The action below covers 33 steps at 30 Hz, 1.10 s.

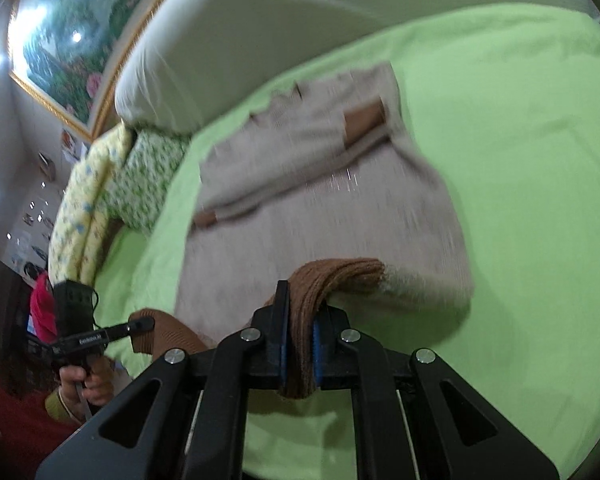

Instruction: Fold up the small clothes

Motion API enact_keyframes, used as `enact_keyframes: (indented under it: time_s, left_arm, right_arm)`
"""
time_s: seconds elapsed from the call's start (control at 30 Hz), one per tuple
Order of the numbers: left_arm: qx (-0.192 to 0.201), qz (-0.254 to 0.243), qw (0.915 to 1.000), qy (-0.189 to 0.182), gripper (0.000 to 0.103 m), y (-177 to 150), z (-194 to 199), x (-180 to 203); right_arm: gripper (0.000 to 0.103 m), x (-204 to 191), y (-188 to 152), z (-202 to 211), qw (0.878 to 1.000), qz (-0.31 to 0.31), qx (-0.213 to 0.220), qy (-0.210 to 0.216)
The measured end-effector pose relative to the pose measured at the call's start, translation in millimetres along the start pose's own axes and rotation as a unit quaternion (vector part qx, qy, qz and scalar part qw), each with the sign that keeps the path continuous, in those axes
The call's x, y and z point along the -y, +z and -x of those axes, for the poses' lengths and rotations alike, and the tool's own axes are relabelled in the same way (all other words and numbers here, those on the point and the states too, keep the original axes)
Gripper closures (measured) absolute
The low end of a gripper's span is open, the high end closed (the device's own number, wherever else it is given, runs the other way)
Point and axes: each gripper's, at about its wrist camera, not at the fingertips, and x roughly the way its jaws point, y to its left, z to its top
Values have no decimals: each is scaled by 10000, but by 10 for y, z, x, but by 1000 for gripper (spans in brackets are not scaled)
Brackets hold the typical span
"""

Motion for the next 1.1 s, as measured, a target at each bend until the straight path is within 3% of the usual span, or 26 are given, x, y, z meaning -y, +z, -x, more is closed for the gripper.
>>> enact_keyframes:
  time_s: [0.23, 0.47, 0.73, 1.0, 1.1]
  left_arm:
    - [756, 116, 9971, 38, 94, 942, -34, -12]
    - [1071, 119, 9939, 234, 94, 1793, -348, -88]
    - [1081, 474, 9919, 469, 94, 2586, -953, -386]
    - [943, 700, 9897, 815, 94, 2951, -1492, -673]
    - [836, 788, 9876, 1072, 91, 3028, -1680, -769]
  right_arm:
    - [93, -32, 856, -292, 9982, -2, 569, 189]
    - [93, 67, 1611, -803, 9972, -43, 711, 216]
    - [93, 324, 2199, -1433, 9982, -146, 583, 62]
    - [92, 591, 2474, -2012, 9986, -301, 294, -314]
    - [83, 723, 2510, -2142, 9973, -613, 172, -375]
